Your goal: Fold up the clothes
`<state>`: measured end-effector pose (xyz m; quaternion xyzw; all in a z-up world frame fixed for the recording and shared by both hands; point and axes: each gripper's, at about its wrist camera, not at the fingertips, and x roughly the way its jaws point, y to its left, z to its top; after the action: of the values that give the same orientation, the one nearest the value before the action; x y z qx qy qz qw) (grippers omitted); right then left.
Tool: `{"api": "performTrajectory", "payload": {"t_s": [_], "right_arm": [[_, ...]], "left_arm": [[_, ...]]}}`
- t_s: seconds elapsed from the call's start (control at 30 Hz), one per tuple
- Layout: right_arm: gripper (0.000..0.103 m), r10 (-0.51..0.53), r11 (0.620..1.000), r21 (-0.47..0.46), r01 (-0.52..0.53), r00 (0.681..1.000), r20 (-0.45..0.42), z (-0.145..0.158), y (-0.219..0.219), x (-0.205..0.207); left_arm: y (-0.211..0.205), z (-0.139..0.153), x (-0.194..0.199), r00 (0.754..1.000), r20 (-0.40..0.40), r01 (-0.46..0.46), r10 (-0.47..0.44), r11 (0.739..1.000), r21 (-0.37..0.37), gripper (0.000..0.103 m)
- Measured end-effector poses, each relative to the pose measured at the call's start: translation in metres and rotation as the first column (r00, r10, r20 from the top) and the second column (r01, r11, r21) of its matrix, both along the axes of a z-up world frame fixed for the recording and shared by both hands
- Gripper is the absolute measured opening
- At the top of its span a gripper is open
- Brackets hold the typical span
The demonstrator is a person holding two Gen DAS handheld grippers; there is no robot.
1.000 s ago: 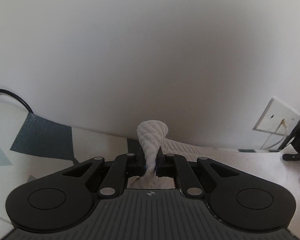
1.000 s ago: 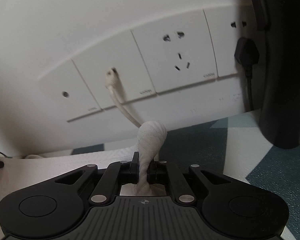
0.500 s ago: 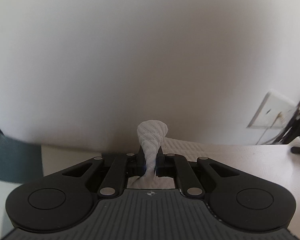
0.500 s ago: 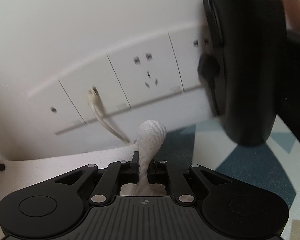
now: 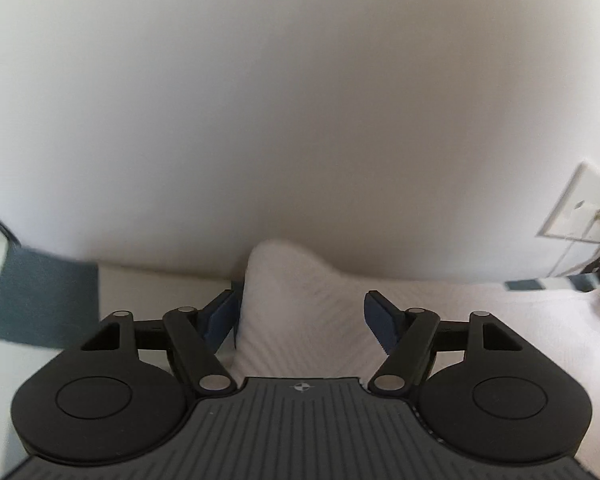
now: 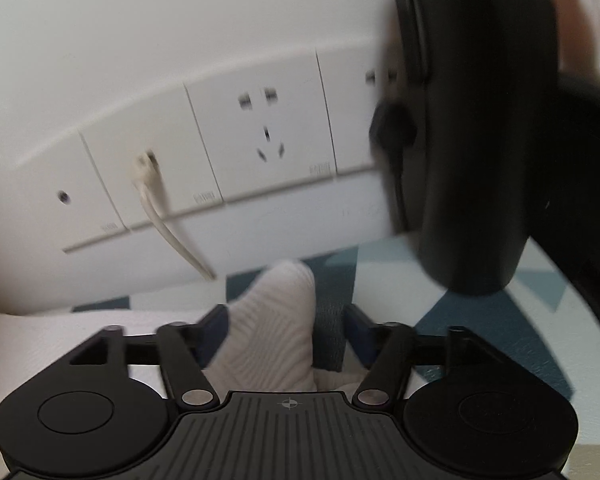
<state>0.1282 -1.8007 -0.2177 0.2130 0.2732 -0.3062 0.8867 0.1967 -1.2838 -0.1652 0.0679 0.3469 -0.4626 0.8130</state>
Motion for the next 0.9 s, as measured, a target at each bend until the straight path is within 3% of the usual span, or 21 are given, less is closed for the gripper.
{"api": "performTrajectory", "payload": {"t_s": [0.03, 0.13, 0.33, 0.47, 0.57, 0.7, 0.9], "right_arm": [[0.081, -0.011, 1.000, -0.013, 0.011, 1.000, -0.001, 0.006, 0.003, -0.004], [0.092, -0.046, 0.999, 0.010, 0.046, 0.999, 0.005, 0.018, 0.011, -0.021], [0.101, -0.071, 0.992, 0.104, 0.071, 0.997, 0.000, 0.026, 0.049, -0.068], [0.102, -0.073, 0.988, 0.132, 0.077, 0.997, -0.038, 0.023, 0.087, -0.105], [0.102, -0.104, 0.980, 0.167, 0.111, 0.993, -0.049, 0.021, 0.104, -0.133], [0.102, -0.145, 0.967, 0.203, 0.155, 0.987, -0.064, 0.017, 0.124, -0.166], [0.102, -0.143, 0.961, 0.232, 0.152, 0.988, -0.056, 0.016, 0.155, -0.199]], "left_arm": [[0.005, 0.006, 0.000, 1.000, 0.003, 0.005, -0.005, 1.000, -0.003, 0.072], [0.025, 0.021, -0.001, 0.999, -0.009, 0.033, -0.033, 0.999, 0.018, 0.075], [0.076, 0.034, -0.030, 0.991, -0.067, 0.123, -0.116, 0.986, 0.116, 0.085], [0.102, 0.035, -0.045, 0.984, -0.109, 0.154, -0.140, 0.979, 0.136, 0.085], [0.153, 0.038, -0.046, 0.978, -0.151, 0.162, -0.144, 0.980, 0.116, 0.085], [0.185, 0.032, -0.068, 0.962, -0.229, 0.183, -0.152, 0.975, 0.122, 0.085], [0.227, 0.050, -0.099, 0.954, -0.270, 0.149, -0.128, 0.987, 0.057, 0.081]]}}
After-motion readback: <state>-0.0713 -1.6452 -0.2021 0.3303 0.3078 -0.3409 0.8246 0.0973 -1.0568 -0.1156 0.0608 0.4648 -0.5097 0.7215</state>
